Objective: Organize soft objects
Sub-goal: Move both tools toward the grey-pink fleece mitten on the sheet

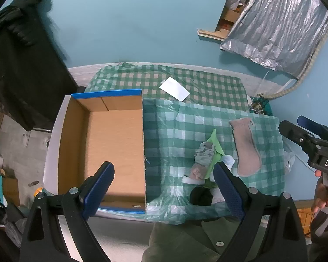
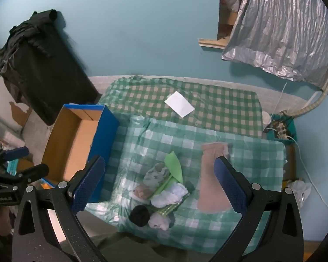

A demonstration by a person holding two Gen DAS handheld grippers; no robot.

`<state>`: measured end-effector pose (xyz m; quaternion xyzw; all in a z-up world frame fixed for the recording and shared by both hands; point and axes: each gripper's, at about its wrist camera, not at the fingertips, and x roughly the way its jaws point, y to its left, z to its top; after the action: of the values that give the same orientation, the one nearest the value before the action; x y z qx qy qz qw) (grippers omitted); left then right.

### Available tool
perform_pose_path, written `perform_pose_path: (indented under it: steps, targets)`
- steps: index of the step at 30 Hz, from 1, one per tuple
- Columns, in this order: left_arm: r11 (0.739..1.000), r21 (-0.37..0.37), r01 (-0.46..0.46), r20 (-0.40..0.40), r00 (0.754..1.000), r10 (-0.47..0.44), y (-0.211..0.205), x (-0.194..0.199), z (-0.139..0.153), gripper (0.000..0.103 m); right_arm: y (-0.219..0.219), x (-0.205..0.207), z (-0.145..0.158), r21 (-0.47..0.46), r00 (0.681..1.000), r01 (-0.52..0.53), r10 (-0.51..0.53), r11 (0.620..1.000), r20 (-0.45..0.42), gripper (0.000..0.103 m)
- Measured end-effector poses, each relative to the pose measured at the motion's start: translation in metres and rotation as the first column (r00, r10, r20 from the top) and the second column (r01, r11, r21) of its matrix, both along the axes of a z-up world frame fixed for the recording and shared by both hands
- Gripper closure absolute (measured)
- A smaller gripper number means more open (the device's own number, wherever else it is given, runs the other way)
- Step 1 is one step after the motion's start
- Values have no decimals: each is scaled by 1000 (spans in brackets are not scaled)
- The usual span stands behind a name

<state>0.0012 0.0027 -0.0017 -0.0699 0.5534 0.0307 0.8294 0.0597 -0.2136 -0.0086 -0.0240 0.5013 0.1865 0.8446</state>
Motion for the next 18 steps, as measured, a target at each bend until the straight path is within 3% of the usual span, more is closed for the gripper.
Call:
perform_pose_path:
  steps: [18]
  targets:
    - [1000,8,30,-12,999,-30,-15,10,-6,10,-4,2,-2,2,1000,-1,1,1000,-9,2]
